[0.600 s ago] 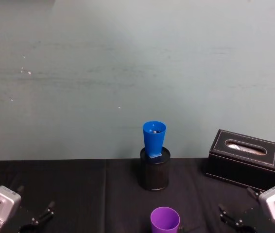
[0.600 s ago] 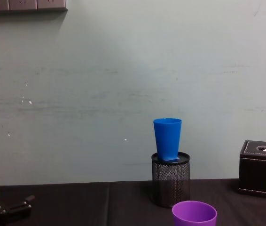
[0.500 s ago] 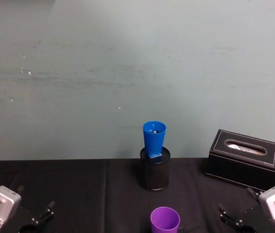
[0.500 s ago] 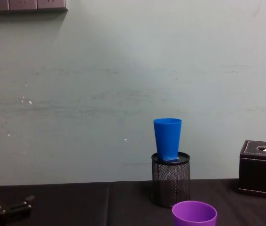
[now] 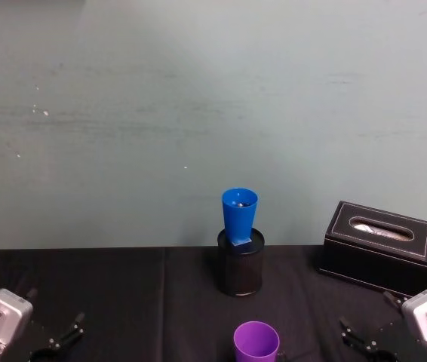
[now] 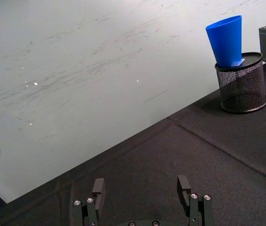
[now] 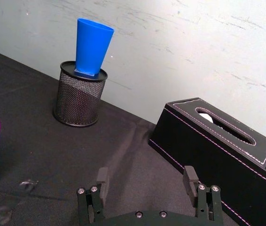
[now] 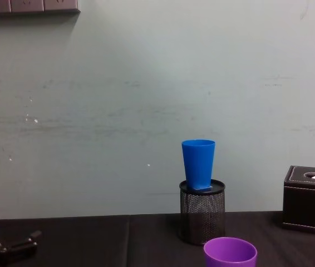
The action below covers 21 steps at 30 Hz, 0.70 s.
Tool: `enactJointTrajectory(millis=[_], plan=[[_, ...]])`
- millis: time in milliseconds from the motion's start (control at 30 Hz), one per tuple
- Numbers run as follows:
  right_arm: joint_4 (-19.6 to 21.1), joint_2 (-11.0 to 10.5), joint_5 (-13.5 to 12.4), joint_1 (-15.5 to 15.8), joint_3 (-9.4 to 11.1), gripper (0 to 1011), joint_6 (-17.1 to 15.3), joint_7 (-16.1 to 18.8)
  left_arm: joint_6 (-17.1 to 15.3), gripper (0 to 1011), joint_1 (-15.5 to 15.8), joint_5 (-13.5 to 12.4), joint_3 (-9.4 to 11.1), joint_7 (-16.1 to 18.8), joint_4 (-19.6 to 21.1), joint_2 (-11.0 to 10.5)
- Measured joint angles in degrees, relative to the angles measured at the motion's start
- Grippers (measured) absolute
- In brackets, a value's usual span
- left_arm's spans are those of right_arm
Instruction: Pick up one cup with a gripper and tap it against the other cup.
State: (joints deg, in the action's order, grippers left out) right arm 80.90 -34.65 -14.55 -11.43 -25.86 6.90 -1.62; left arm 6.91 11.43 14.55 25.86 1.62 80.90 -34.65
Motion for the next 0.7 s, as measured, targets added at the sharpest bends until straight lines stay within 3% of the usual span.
enactJointTrajectory(millis=[700], plan=[[0.09,0.30,-0.07,0.02,0.65,1002,0.99,0.98,0.00,1004,0.00,0.00,0.00,0.00,0.00,0.00]])
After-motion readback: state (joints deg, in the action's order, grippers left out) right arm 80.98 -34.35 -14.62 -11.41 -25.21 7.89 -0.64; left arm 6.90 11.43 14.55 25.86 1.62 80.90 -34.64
